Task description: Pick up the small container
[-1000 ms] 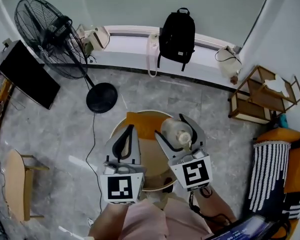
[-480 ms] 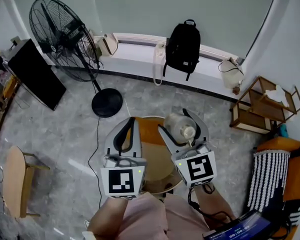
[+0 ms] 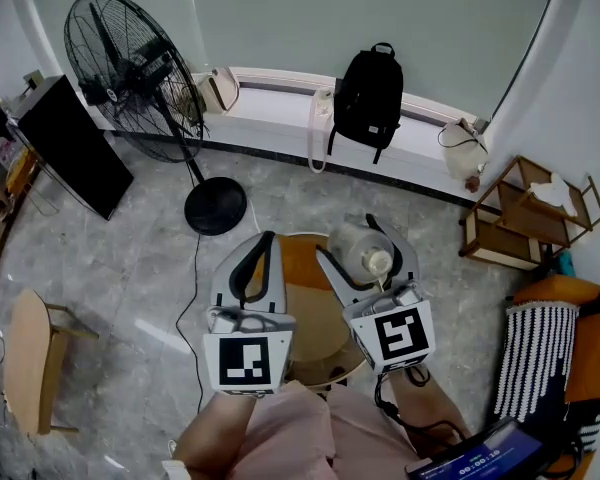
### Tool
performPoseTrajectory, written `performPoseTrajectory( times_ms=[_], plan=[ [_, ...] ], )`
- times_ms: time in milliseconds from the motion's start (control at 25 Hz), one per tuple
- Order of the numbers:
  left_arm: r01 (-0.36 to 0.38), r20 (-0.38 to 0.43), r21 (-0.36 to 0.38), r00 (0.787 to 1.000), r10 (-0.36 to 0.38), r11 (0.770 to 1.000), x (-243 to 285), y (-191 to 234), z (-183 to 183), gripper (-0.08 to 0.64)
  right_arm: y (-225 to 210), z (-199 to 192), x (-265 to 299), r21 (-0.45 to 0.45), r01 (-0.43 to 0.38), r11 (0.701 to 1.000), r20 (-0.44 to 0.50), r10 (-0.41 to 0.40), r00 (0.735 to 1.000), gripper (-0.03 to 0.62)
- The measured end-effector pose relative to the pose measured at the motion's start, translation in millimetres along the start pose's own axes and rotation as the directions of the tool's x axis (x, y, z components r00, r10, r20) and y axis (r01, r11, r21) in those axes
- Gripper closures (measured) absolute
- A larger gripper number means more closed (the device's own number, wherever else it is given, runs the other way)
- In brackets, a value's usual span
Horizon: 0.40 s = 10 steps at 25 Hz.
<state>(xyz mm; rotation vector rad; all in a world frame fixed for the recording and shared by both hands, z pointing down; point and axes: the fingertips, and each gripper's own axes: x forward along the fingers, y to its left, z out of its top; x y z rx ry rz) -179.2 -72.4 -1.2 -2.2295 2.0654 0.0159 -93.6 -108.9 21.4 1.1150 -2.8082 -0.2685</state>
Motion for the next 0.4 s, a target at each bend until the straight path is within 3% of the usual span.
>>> performPoseTrajectory(
  times_ms=[400],
  plan=[
    [0.014, 0.004, 0.012, 1.0, -0.014, 1.0, -2.3, -1.1, 1.9, 0.548, 5.4, 5.5, 1.3, -0.009, -0.007, 1.0, 0.018, 0.007, 1.0, 0.258]
  ],
)
